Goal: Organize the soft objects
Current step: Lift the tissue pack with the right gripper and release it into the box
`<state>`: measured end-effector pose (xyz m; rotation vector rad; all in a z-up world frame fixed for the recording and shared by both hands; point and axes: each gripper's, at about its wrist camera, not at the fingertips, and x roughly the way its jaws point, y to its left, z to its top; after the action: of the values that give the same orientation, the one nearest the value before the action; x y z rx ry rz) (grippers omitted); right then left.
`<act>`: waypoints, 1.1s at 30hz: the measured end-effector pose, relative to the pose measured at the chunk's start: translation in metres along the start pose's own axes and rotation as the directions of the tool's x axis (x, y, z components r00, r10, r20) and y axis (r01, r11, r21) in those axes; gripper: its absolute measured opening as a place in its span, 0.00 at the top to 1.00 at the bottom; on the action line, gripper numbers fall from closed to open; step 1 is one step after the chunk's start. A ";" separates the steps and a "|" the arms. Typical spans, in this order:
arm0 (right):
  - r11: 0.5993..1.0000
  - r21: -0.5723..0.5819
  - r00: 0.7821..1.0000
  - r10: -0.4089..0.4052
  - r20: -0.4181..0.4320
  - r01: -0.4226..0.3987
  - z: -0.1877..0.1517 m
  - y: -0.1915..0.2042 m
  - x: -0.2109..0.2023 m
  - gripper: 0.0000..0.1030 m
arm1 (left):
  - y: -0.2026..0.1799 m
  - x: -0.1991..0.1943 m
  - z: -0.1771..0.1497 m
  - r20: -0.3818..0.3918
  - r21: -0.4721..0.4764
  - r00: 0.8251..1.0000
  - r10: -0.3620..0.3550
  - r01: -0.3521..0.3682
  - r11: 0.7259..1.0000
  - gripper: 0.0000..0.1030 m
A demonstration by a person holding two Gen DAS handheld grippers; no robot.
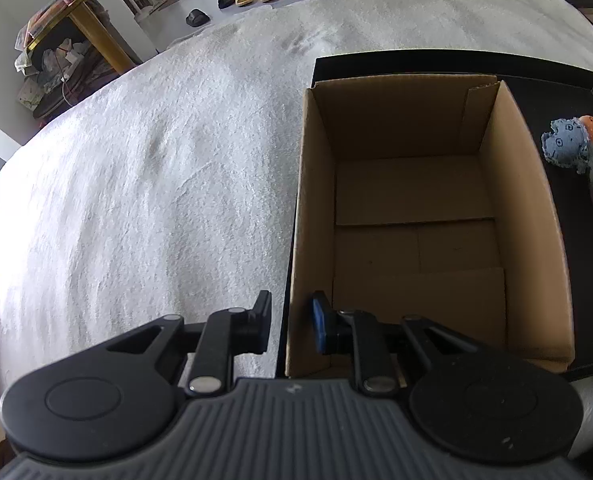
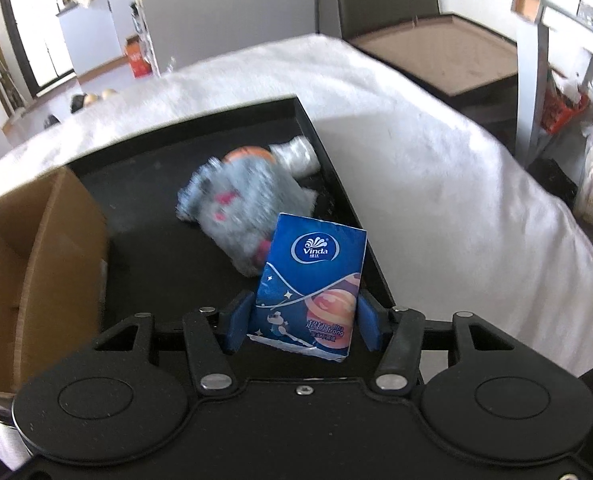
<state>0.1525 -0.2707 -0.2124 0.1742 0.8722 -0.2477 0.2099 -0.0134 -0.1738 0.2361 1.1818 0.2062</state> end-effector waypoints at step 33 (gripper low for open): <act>0.814 -0.547 0.938 0.318 0.138 -0.195 0.022 0.110 -0.052 0.48 | 0.017 0.002 -0.007 0.060 -0.059 0.997 -0.056 0.059 0.997 0.90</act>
<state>0.1677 -0.1632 -0.1528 -0.2487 0.6525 0.2335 0.2032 0.0041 -0.1731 0.1539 1.1213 0.1832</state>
